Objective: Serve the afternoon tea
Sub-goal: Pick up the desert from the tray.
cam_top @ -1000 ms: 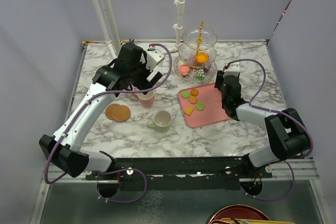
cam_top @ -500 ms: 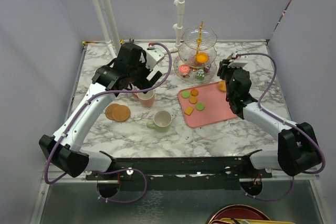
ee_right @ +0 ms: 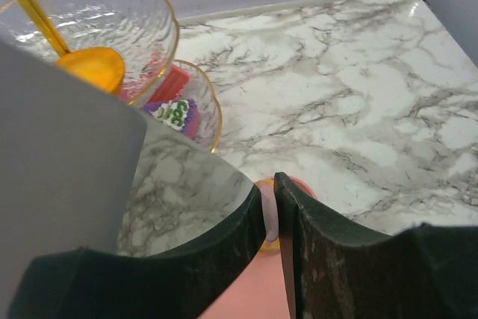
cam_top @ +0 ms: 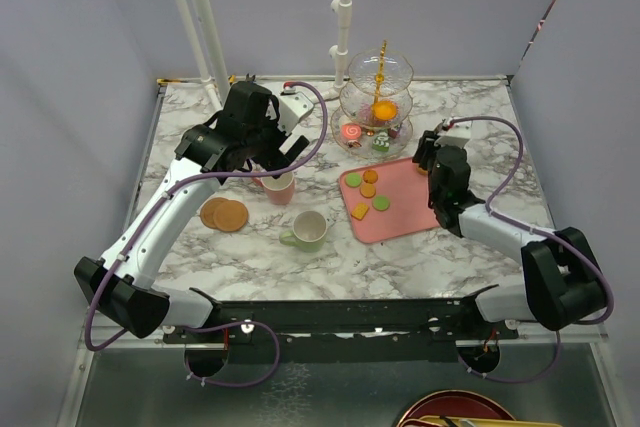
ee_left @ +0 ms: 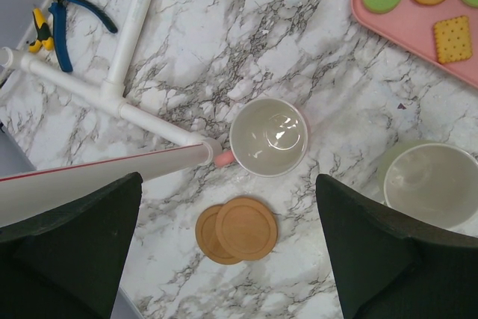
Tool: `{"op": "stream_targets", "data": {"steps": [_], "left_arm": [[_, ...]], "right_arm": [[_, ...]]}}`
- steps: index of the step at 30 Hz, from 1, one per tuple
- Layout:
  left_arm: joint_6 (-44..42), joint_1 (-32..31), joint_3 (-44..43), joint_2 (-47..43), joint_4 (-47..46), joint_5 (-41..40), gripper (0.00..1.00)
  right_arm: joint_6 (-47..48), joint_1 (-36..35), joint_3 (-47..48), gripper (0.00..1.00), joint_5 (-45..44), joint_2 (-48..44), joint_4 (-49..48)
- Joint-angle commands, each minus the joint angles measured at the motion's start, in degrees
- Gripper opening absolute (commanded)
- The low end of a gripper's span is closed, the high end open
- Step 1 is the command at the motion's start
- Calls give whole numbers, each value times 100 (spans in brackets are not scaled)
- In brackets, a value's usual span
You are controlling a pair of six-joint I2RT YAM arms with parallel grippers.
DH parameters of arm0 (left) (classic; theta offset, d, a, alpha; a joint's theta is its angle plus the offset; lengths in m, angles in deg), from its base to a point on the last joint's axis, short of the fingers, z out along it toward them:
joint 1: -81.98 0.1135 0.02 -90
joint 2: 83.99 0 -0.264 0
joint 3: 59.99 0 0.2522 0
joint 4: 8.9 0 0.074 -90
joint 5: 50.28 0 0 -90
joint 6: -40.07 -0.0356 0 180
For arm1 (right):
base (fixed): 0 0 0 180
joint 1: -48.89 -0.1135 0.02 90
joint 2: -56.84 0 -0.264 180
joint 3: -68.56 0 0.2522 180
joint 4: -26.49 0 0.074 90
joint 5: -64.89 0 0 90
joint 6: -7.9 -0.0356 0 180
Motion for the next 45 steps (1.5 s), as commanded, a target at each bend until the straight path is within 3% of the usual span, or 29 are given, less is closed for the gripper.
{"op": "stream_targets", "data": {"steps": [1, 14, 30, 34, 39, 45], "left_arm": [[-89, 23, -38, -83, -18, 115, 99], [-111, 31, -48, -134, 15, 99, 99], [-129, 36, -104, -123, 43, 81, 99], [-141, 36, -104, -136, 53, 72, 99], [-145, 36, -95, -138, 50, 80, 99], [-154, 34, -82, -154, 49, 81, 99]], "right_arm": [[-360, 2, -118, 54, -851, 203, -631], [-767, 3, -207, 68, -1168, 597, -925], [-1146, 20, -312, 77, -1467, 974, -899], [-1269, 51, -295, 71, -1454, 945, -733], [-1212, 90, -254, 55, -1395, 879, -602], [-939, 91, -162, 43, -1238, 746, -528]]}}
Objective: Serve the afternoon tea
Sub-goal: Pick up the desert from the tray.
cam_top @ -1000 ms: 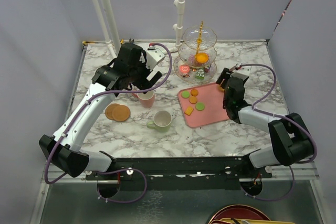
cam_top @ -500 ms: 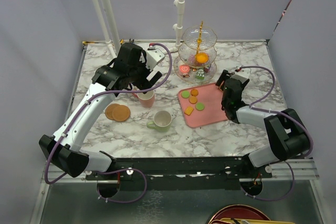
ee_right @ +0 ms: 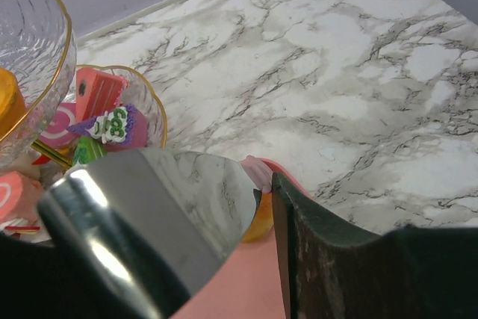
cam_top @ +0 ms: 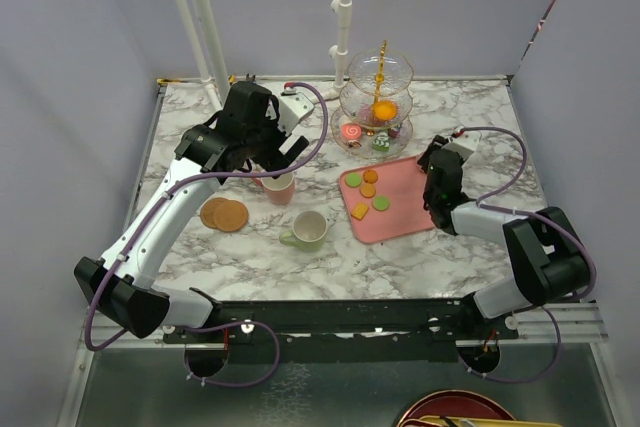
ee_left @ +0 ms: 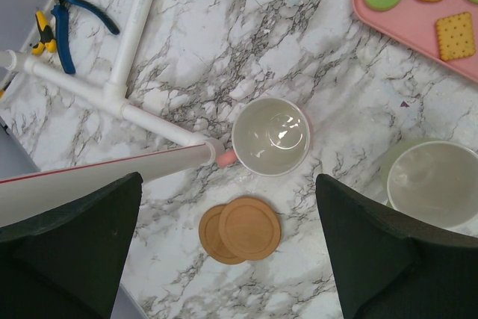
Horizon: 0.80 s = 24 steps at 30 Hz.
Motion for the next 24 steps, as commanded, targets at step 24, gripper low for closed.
{"op": "stream_targets", "data": {"steps": [24], "left_arm": [[-66, 32, -112, -162, 63, 112, 99]], "right_arm": [[773, 33, 800, 10, 1348, -1676, 391]]}}
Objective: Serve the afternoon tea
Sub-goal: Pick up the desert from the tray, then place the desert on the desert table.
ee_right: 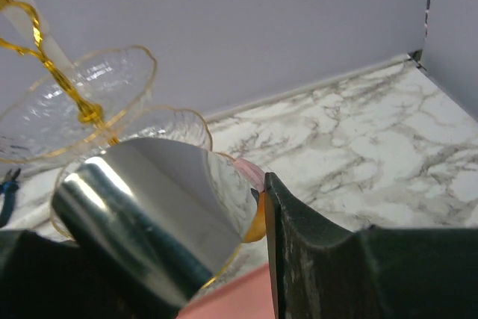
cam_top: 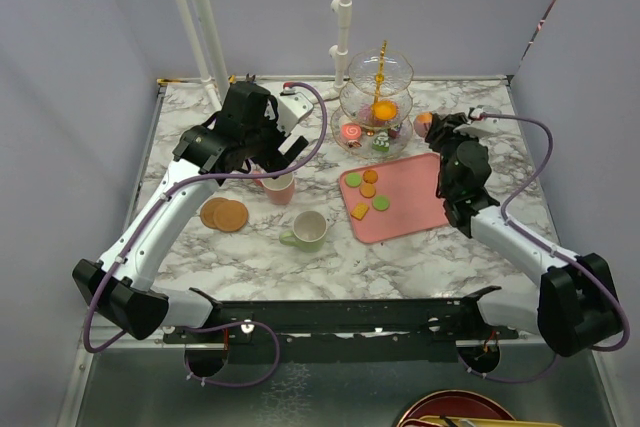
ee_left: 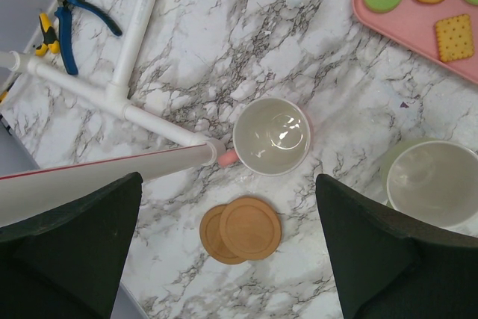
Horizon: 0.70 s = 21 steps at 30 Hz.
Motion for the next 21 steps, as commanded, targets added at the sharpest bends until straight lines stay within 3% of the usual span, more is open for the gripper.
{"op": "stream_targets", "data": {"steps": [1, 21], "left_arm": [[-52, 30, -112, -110, 69, 120, 99], [-86, 34, -259, -33, 147, 129, 99]], "right_arm": [[101, 28, 525, 10, 400, -93, 48], [623, 42, 2467, 10, 794, 1938, -431]]}}
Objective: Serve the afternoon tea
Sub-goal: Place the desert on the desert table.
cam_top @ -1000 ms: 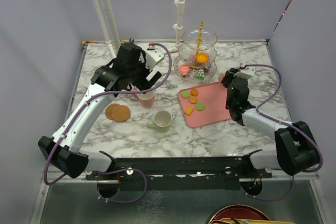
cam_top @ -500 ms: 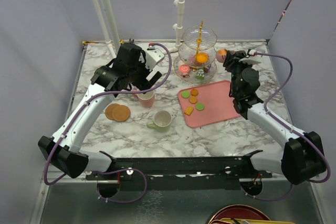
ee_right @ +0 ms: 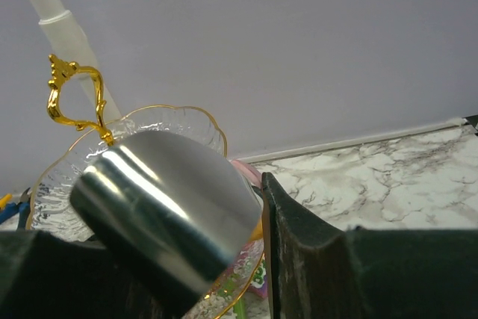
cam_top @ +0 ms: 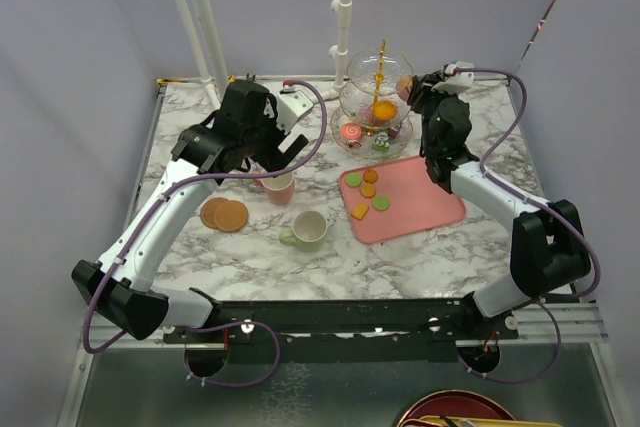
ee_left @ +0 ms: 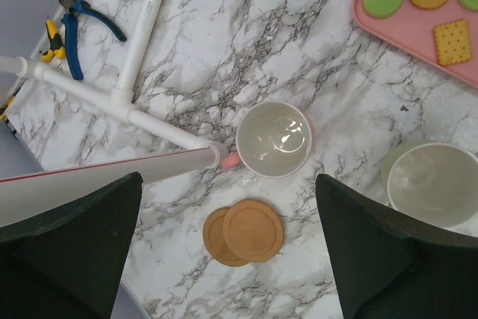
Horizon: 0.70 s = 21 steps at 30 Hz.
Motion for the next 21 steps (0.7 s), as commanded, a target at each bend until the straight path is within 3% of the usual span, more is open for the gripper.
{"op": "stream_targets", "data": {"steps": [1, 16, 21], "left_arm": [[-58, 30, -192, -23, 137, 113, 99], [-81, 38, -193, 3, 171, 104, 99], [-81, 37, -190, 40, 172, 123, 99]], "right_arm": [[146, 50, 448, 10, 163, 340, -333], [-93, 87, 630, 10, 572, 1119, -504], [-57, 91, 451, 22, 768, 1100, -572]]}}
